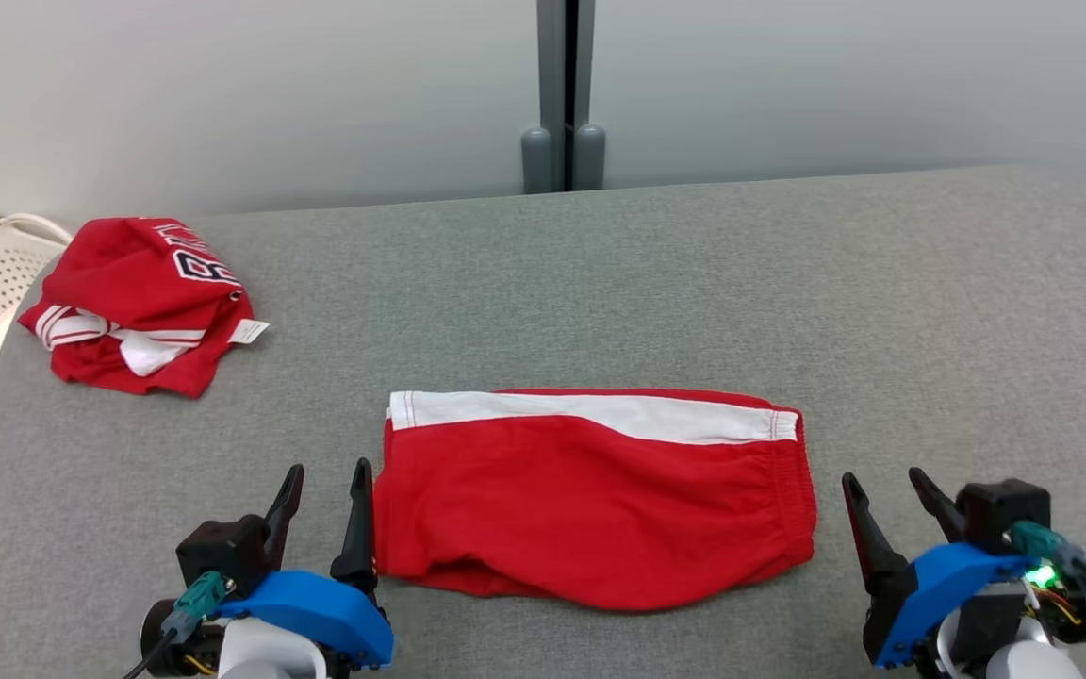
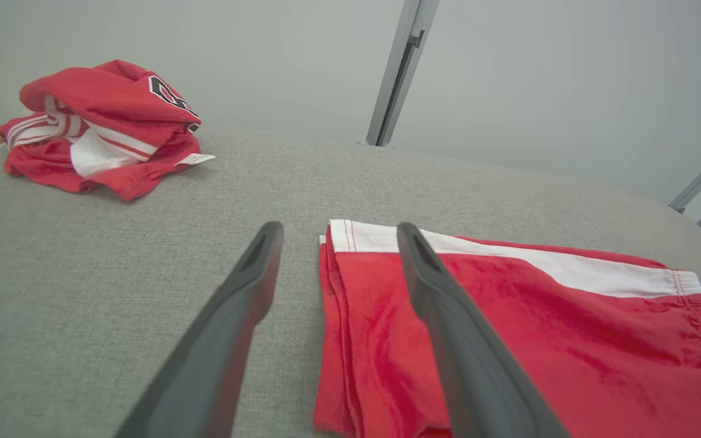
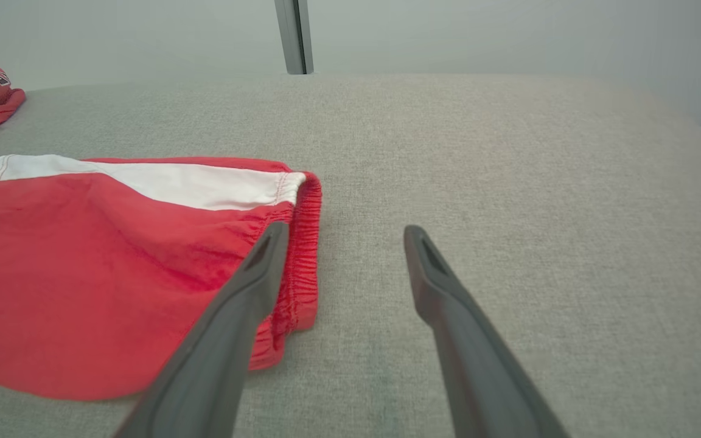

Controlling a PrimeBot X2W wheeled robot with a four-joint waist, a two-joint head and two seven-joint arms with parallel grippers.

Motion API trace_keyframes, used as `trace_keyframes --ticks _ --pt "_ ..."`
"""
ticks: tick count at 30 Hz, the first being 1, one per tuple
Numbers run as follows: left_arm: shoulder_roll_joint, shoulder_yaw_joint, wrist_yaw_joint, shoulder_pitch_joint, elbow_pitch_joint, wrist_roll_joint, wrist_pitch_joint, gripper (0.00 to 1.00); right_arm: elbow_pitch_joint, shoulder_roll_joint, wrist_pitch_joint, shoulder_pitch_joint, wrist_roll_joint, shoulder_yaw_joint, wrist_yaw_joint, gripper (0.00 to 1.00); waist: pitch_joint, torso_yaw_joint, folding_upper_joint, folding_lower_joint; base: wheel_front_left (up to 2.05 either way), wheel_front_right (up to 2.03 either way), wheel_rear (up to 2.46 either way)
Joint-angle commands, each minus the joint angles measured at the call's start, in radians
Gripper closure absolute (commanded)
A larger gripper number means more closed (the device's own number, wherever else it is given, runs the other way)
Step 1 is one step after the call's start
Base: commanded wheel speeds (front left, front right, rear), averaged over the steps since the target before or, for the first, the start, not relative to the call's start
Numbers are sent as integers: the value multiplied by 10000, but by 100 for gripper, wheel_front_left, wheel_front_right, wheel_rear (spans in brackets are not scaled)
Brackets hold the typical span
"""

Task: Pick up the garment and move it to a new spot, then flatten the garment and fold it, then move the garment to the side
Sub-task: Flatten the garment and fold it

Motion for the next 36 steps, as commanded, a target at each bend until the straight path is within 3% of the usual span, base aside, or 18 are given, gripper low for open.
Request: trace_keyframes --ticks 1,12,22,24,25,26,28,30,36 --pt "47 69 62 74 -18 31 -61 0 134 -22 269 -283 -1 -7 5 0 51 109 1 0 0 0 0" --pt "-49 91 37 84 154 13 -103 0 2366 -513 1772 -1593 -165 74 5 0 226 999 1 0 0 0 0" --pt "-19 63 28 -45 136 21 -115 0 4816 -695 2127 -2747 253 604 5 0 316 1614 1 0 0 0 0" --pt "-14 61 28 -37 139 17 -114 0 5010 -679 2136 -2844 306 678 5 5 312 1640 1 0 0 0 0" --pt "-9 58 28 -30 143 10 -103 0 5192 -653 2162 -2923 367 737 5 36 309 1662 1 0 0 0 0" --pt "-5 59 31 -22 146 0 -102 0 5373 -630 2187 -3007 430 798 6 55 303 1678 1 0 0 0 0" --pt "2 72 50 0 152 -17 -105 0 5679 -622 2201 -3156 540 912 14 71 286 1689 1 0 0 0 0" --pt "20 78 66 25 151 -21 -109 0 5928 -654 2147 -3320 597 1031 14 100 274 1673 1 0 0 0 0" --pt "74 83 92 90 60 -22 -120 0 6375 -940 1930 -3775 912 1219 -6 100 195 1417 1 0 0 0 0"
